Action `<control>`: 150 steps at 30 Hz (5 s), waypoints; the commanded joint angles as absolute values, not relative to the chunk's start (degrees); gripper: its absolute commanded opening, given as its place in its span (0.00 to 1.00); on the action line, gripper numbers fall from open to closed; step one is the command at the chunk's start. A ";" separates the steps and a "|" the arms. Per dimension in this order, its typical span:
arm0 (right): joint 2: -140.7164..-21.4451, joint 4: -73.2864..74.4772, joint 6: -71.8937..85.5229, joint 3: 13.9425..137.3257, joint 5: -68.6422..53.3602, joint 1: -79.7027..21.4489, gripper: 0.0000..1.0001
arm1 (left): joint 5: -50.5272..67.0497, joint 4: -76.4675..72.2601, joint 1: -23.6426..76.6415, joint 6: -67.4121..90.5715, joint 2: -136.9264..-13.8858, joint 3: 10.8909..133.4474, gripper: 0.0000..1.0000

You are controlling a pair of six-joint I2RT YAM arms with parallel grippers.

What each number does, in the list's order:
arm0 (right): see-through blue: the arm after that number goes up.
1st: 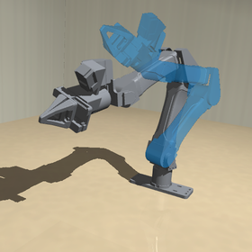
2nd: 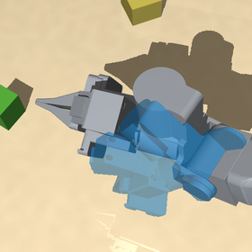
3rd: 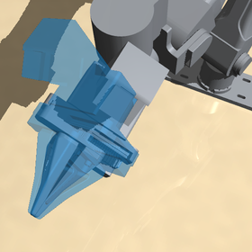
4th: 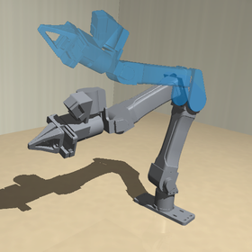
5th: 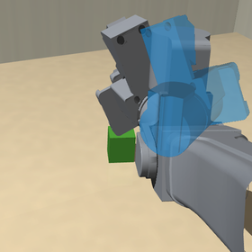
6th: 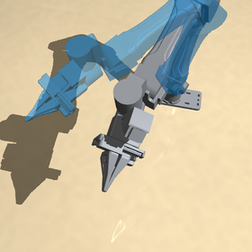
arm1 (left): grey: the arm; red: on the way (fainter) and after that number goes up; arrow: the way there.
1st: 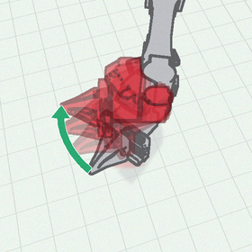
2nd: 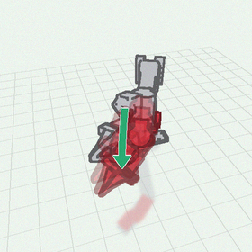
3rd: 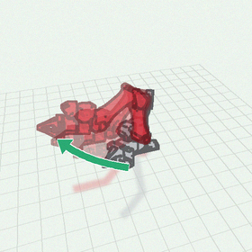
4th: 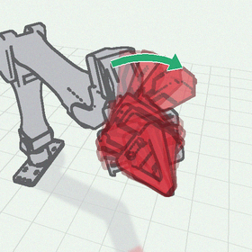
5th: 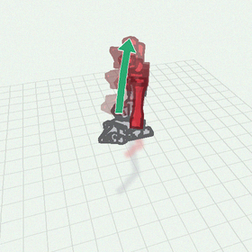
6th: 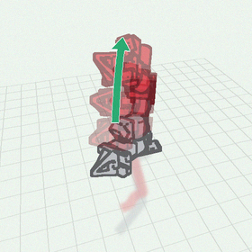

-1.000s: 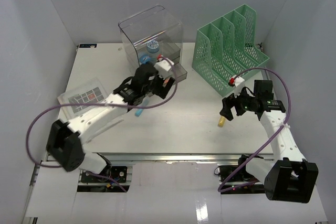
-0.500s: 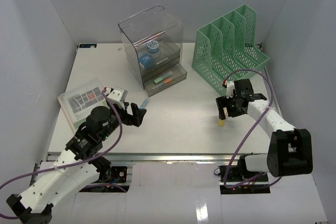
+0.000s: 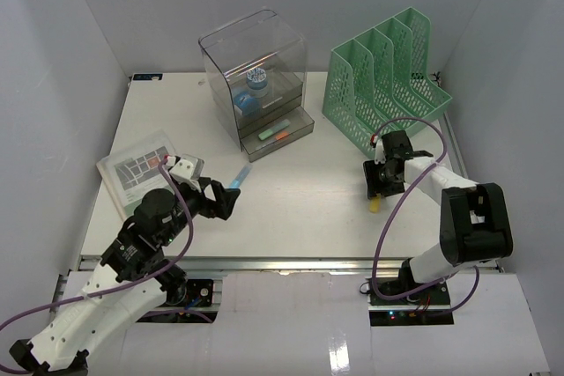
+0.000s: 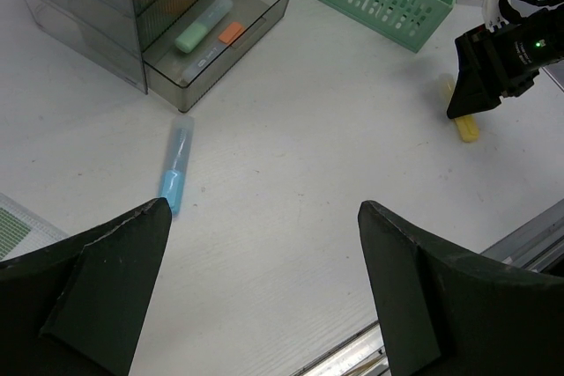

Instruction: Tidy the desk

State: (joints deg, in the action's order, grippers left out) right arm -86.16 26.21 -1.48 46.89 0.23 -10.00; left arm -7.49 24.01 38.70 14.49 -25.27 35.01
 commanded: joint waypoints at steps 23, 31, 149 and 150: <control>-91.68 36.81 -33.77 65.53 -19.49 -23.24 0.14 | -5.13 23.82 38.41 15.56 -27.21 33.86 0.98; -103.21 32.66 -60.84 86.63 0.42 -42.29 0.14 | -4.13 23.78 38.41 16.35 -32.09 34.32 0.98; -56.87 29.32 -46.23 43.56 -71.10 1.97 0.90 | -9.60 20.73 42.98 -19.45 -108.58 91.21 0.49; -56.87 29.29 -46.23 43.53 -71.10 2.10 0.90 | -7.01 20.43 43.08 -15.64 -106.79 89.35 0.41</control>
